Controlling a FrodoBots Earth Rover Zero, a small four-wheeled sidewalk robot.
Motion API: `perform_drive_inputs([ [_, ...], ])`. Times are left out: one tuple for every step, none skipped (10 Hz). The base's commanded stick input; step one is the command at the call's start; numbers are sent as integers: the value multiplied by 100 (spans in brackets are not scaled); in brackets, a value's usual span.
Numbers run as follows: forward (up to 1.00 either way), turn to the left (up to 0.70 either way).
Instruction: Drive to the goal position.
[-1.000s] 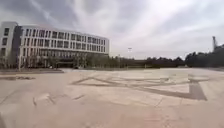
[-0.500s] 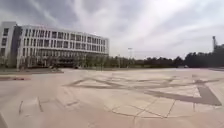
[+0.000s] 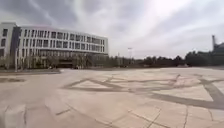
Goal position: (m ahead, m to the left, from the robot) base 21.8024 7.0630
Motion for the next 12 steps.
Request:
perform_drive_inputs([
  [70, 0],
  [70, 0],
  [70, 0],
  [70, 0],
  [70, 0],
  [70, 0],
  [70, 0],
  [70, 0],
  [70, 0],
  [70, 0],
  [70, 0],
  [70, 0],
])
